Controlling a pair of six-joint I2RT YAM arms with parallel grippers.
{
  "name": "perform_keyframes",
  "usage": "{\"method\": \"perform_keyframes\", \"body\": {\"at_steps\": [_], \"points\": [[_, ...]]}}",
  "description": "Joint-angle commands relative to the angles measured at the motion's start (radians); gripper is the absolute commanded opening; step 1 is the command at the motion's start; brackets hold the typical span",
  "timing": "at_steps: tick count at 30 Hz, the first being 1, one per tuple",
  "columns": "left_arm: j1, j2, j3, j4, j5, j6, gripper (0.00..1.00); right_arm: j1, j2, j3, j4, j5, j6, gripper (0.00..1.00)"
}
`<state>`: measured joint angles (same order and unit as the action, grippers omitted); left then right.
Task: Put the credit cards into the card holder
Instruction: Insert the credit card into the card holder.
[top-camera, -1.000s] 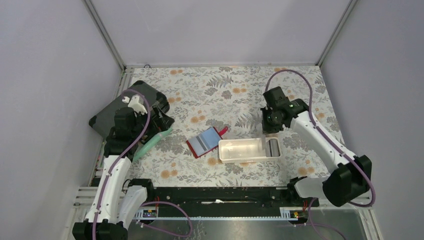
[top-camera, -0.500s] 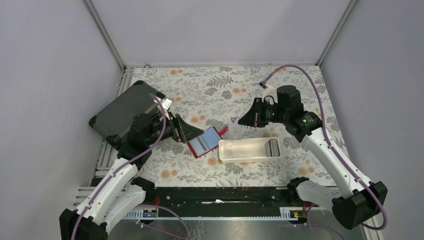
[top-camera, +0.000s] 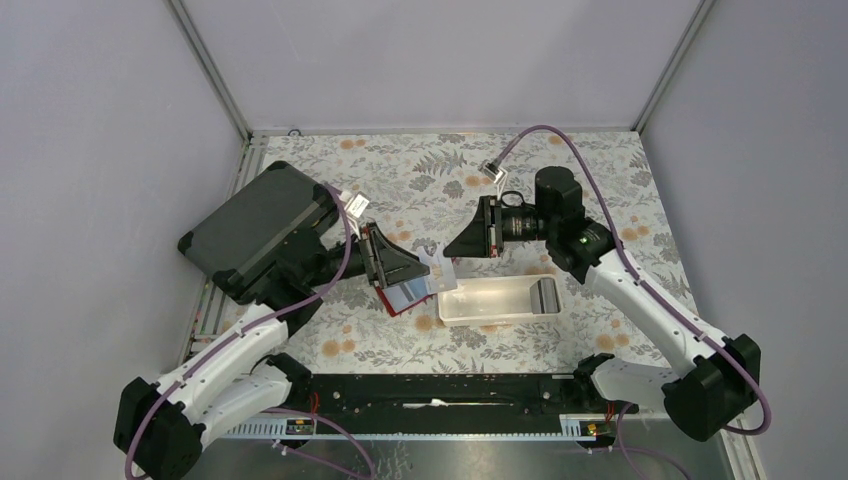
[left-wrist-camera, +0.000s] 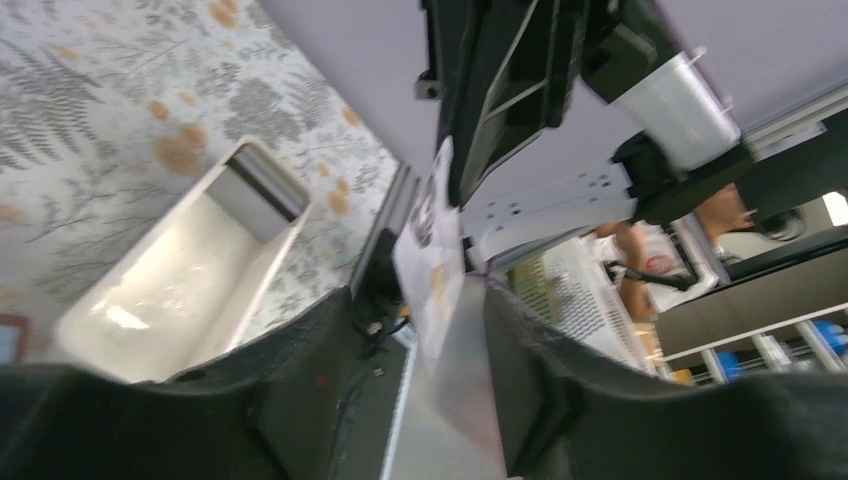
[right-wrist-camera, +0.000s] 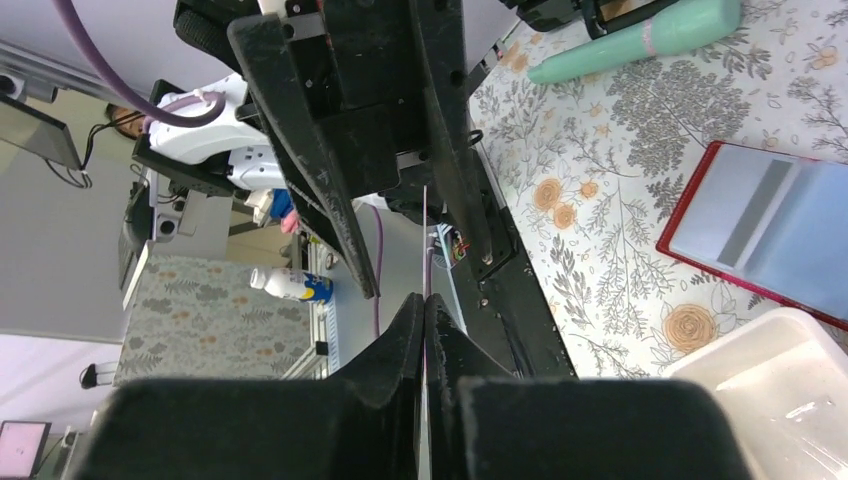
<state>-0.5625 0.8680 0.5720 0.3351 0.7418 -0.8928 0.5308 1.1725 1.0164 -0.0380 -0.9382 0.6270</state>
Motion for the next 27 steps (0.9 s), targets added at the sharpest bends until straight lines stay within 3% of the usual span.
{"method": "perform_keyframes", "body": {"at_steps": [1,4,7,12,15,24,27], "points": [[-0.015,0.018,0.004,0.224,0.033,-0.092,0.42,0.025,0.015,0.049,0.091,-0.053,0.012,0.0],[-0.02,0.03,-0.027,0.304,0.031,-0.139,0.27,0.032,0.032,0.056,0.091,-0.058,0.01,0.0],[-0.022,0.034,-0.044,0.336,0.027,-0.157,0.01,0.032,0.046,0.054,0.088,-0.055,0.009,0.01],[-0.022,-0.013,-0.078,0.339,-0.055,-0.141,0.0,0.034,0.051,0.037,0.104,-0.051,0.02,0.28],[-0.022,-0.038,-0.095,0.359,-0.105,-0.148,0.0,0.035,0.05,0.016,0.137,-0.062,0.042,0.35],[-0.022,-0.068,-0.128,0.385,-0.184,-0.17,0.0,0.064,0.059,-0.008,0.172,-0.086,0.063,0.35],[-0.022,-0.063,-0.133,0.39,-0.191,-0.176,0.0,0.078,0.066,-0.009,0.181,-0.086,0.064,0.26]]}}
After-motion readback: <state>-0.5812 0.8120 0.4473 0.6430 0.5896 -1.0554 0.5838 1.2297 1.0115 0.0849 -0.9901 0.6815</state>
